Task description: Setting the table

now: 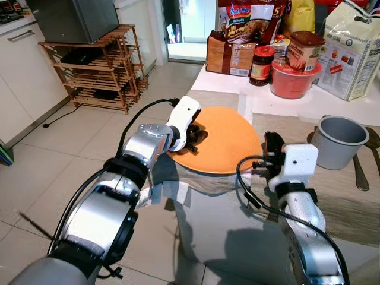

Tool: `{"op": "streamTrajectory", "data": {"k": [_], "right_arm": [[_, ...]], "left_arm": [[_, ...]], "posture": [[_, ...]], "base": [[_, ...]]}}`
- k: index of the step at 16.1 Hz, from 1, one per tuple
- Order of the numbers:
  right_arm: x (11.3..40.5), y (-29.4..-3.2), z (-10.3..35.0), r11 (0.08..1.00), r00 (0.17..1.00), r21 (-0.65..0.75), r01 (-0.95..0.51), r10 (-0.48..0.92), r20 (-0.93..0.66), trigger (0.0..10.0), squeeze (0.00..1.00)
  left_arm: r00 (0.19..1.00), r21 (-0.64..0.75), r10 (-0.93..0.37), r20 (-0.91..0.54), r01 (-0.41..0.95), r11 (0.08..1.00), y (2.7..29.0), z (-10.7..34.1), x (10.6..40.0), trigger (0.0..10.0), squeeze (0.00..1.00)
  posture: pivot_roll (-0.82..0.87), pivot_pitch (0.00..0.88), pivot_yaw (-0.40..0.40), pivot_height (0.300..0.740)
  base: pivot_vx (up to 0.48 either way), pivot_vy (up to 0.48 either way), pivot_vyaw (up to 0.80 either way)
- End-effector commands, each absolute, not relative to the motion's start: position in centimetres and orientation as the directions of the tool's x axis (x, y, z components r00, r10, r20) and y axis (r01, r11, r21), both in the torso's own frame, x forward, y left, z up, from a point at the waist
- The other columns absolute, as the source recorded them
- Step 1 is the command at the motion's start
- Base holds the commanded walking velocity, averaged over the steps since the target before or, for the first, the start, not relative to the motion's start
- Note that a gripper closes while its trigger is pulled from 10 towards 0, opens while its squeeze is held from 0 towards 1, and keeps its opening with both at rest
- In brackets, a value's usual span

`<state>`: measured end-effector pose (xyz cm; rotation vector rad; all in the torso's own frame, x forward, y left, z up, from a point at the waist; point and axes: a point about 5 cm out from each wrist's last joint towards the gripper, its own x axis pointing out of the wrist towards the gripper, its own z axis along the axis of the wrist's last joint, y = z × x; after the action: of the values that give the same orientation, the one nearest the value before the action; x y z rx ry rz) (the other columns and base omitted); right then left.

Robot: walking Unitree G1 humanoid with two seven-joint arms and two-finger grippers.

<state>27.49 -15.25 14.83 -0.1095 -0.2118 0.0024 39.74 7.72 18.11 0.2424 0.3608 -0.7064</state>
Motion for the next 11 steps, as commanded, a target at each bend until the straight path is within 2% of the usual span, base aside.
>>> {"op": "streamTrajectory", "data": {"k": [1,9,11], "right_arm": [[27.3,-15.3,15.2,0.993,0.976,-0.113,0.025,0.000,0.217,10.0,0.00],[27.4,-15.1,15.2,0.993,0.978,-0.117,0.015,0.010,0.209,10.0,0.00],[28.1,-14.7,15.3,0.994,0.977,-0.112,-0.005,0.029,0.213,10.0,0.00]], "left_arm": [[0.722,0.117,-0.559,-0.407,0.648,0.753,8.1,18.1,40.0,10.0,0.00],[0.741,0.150,-0.582,-0.335,0.652,0.743,6.4,19.4,40.4,10.0,0.00],[0.772,0.177,-0.582,-0.256,0.629,0.757,6.7,21.8,41.0,10.0,0.00]], "posture": [[-0.18,0.064,0.123,0.740],[-0.18,0.054,0.121,0.740],[-0.16,0.018,0.108,0.740]], "base": [[0.000,0.000,0.00],[0.000,0.000,0.00],[0.000,0.000,0.00]]}}
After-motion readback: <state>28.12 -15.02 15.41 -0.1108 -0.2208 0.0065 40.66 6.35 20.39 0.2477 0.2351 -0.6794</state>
